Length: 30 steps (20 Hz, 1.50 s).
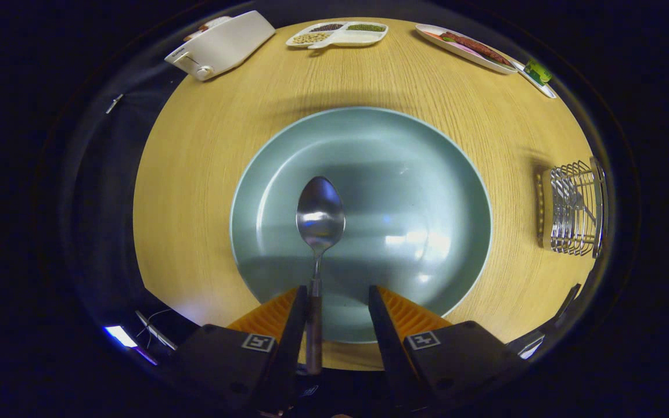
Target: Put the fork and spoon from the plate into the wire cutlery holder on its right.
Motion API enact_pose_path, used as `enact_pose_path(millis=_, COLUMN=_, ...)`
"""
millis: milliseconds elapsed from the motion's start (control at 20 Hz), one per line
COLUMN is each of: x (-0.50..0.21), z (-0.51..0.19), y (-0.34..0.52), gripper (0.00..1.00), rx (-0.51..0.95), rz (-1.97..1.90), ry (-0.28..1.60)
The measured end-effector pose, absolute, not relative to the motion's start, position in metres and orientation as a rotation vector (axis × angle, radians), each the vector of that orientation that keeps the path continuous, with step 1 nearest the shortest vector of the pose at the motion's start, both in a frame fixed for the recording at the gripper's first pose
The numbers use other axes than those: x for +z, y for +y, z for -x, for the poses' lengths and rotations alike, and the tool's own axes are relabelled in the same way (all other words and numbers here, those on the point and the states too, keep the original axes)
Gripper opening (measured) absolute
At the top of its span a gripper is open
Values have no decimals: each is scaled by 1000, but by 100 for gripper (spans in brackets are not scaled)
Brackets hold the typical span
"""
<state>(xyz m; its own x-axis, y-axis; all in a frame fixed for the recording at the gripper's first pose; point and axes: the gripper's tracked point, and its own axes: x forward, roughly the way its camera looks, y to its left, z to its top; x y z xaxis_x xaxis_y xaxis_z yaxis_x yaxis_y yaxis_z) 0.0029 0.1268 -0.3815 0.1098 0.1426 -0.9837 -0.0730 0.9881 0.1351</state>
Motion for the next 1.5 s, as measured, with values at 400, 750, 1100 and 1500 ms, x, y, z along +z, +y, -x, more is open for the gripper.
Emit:
enact_pose_path(millis=400, x=-383, z=8, y=130, gripper=18, rx=233, rz=-41, ry=1505)
enact_pose_path(millis=750, x=-369, z=6, y=131, gripper=8, rx=351, rz=8, ry=1485)
enact_pose_path(millis=1100, x=-301, z=0, y=102, gripper=8, rx=421, rz=-29, ry=1440)
enact_pose_path(millis=1500, x=-210, z=-13, y=1, gripper=8, rx=405, rz=-60, ry=1408)
